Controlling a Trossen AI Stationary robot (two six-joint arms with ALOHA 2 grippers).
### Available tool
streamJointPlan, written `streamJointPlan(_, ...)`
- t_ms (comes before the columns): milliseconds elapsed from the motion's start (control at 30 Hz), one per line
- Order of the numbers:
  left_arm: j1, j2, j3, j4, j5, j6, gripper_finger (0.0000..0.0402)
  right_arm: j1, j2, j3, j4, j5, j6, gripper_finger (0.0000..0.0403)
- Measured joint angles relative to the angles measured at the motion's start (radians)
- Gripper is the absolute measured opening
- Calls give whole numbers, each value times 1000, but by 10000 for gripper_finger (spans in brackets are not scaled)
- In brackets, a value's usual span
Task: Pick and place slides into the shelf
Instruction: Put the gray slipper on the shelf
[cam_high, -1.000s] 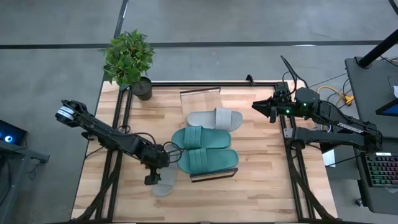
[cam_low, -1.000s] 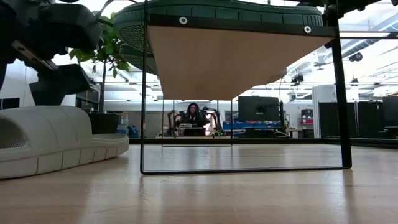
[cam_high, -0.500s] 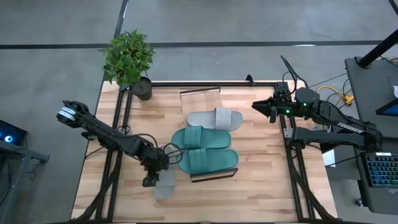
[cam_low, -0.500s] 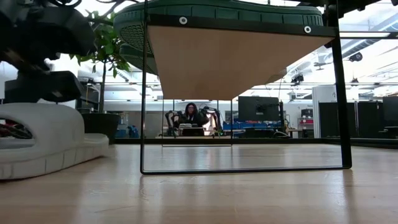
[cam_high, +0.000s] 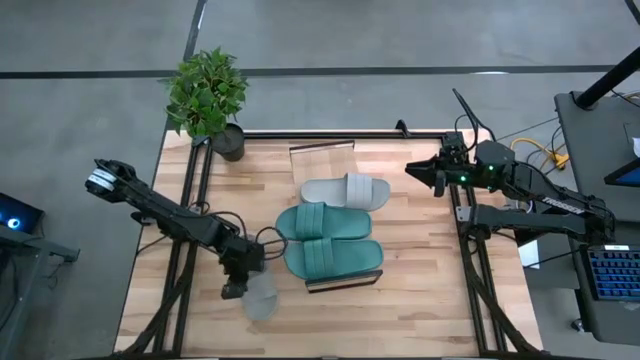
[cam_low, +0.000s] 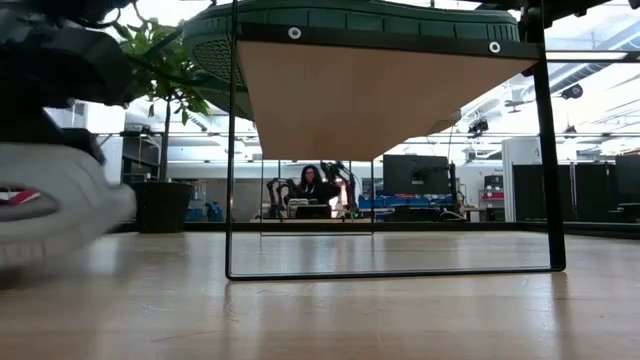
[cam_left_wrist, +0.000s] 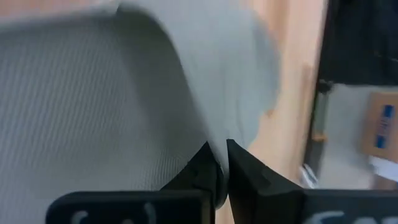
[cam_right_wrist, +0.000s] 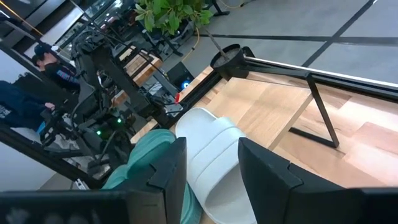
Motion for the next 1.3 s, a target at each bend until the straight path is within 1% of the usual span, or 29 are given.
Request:
streamJointPlan(67,-3,-47,-9,-30,33,-38,2,0,0,0,3,0,0,136)
streamJointPlan(100,-5,-77,-11,-50,33,-53,2,0,-1,0,3,0,0,136)
streamJointPlan(233,-2,-206,-8,-153,12,-106,1,0,0,0,3,0,0,132)
streamJointPlan(367,-3,-332,-2,-241,4,-191,1,0,0,0,3,0,0,133)
streamJointPlan(500,-2,-452,2,-244,-24,-315,1,0,0,0,3,0,0,137)
streamJointPlan(600,-4,-537,8,-210,-84,-425,1,0,0,0,3,-2,29,134)
streamJointPlan(700,-7,-612,24,-187,-164,-471,0,0,0,0,3,-3,52,130)
streamJointPlan(833,-7,-686,68,-186,-286,-473,0,0,0,0,4,-4,74,126)
streamJointPlan(933,-7,-718,100,-186,-370,-489,0,0,0,0,11,-8,95,125)
streamJointPlan(1033,-7,-727,127,-185,-482,-494,0,0,2,0,50,-8,115,125)
streamJointPlan(1100,-7,-730,144,-184,-570,-485,0,0,2,0,94,-8,125,125)
streamJointPlan(1167,-7,-729,163,-177,-680,-456,0,0,7,0,159,-5,129,125)
streamJointPlan(1300,-6,-707,180,-153,-961,-402,0,0,41,0,303,0,148,124)
